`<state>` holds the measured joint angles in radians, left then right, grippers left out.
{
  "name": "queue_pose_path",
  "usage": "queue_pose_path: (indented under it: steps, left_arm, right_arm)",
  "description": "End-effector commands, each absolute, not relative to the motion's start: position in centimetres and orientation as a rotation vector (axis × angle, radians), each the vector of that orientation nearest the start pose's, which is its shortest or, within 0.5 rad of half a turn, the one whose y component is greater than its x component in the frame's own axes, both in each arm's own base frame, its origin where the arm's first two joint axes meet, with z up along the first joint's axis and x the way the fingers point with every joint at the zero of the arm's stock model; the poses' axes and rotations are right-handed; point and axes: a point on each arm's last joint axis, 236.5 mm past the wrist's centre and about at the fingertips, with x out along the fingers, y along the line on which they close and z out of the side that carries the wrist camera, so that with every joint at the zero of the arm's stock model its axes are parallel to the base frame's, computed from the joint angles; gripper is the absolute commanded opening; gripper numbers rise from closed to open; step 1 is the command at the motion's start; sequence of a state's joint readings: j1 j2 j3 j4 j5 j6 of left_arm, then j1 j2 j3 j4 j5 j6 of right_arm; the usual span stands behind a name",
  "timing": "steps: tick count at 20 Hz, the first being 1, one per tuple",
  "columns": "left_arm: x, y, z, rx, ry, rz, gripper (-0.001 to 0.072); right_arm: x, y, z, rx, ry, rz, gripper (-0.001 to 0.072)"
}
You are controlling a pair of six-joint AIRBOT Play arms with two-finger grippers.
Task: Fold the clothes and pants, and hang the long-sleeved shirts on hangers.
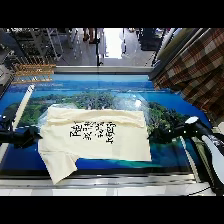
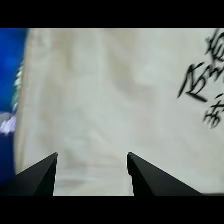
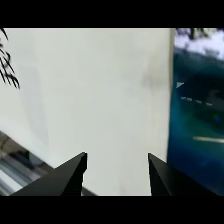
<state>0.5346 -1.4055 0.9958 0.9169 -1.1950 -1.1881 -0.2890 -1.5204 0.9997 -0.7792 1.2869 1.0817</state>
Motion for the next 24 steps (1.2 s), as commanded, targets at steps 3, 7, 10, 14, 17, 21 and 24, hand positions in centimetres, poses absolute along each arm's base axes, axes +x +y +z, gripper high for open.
queue_pose_path:
  steps: [3,7,10,14,17,21,24]
  left_arm:
    - [45.8,5.0,-1.3,-0.698,0.942,-0.098,0.0476]
    - [50.9,3.7,-3.8,-0.733,0.978,-0.12,0.0475]
    - [51.7,4.1,-6.0,-0.774,1.015,-0.105,0.0475]
    - [51.9,4.7,-6.8,-0.755,1.012,-0.091,0.0475]
    - [51.9,4.6,-7.2,-0.752,1.022,-0.094,0.0475]
    - [51.6,5.2,-5.3,-0.747,1.005,-0.104,0.0475]
    - [50.4,6.5,-4.8,-0.687,1.033,-0.069,0.0475]
  right_arm:
    - [42.8,7.0,-5.4,0.663,1.182,0.421,0.0445]
    - [46.6,7.6,-5.7,0.638,1.16,0.439,0.0422]
    - [47.4,6.4,-7.4,0.6,1.2,0.399,0.0419]
    - [47.2,5.8,-8.1,0.529,1.214,0.392,0.0418]
    - [47.3,6.3,-8.1,0.506,1.208,0.408,0.0417]
    - [47.3,6.5,-8.2,0.497,1.21,0.41,0.0416]
    - [47.2,6.4,-8.4,0.488,1.215,0.407,0.0416]
